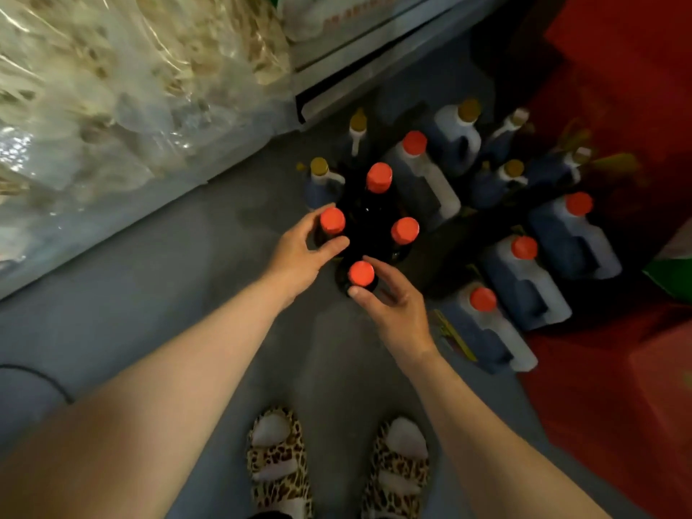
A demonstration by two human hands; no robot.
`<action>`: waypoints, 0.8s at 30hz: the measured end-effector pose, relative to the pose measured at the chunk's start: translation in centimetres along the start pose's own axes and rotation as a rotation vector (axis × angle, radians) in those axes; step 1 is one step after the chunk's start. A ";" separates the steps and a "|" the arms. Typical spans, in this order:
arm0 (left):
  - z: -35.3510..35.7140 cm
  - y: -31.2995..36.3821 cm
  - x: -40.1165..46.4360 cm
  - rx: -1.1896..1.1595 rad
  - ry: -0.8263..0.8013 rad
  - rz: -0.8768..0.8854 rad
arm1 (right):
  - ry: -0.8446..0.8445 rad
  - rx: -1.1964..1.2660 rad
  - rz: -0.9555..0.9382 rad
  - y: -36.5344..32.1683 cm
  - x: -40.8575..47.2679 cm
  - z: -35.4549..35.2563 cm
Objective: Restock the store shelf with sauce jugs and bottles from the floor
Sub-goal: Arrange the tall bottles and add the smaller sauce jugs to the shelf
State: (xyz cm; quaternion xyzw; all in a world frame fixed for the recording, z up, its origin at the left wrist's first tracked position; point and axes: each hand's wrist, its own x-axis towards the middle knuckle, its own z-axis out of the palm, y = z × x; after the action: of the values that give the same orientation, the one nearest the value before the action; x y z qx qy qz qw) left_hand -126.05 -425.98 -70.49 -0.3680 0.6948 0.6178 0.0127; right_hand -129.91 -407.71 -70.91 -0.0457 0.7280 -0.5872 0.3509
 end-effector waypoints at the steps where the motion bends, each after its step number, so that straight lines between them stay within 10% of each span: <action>1: 0.2 -0.2 0.4 -0.007 0.001 0.021 | 0.008 0.014 -0.008 0.4 0.1 0.1; 14: -2.8 2.0 0.5 -0.045 -0.025 -0.041 | -0.091 0.045 0.080 -3.4 0.9 -0.2; 24: -9.6 15.8 -11.1 -0.179 0.005 -0.108 | -0.160 0.031 0.131 -20.6 -8.2 -2.7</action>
State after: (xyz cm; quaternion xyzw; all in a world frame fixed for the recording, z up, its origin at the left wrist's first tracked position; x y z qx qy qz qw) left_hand -122.09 -429.36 -49.62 -0.4062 0.6160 0.6749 0.0114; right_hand -132.41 -407.90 -48.73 -0.0392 0.6899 -0.5686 0.4463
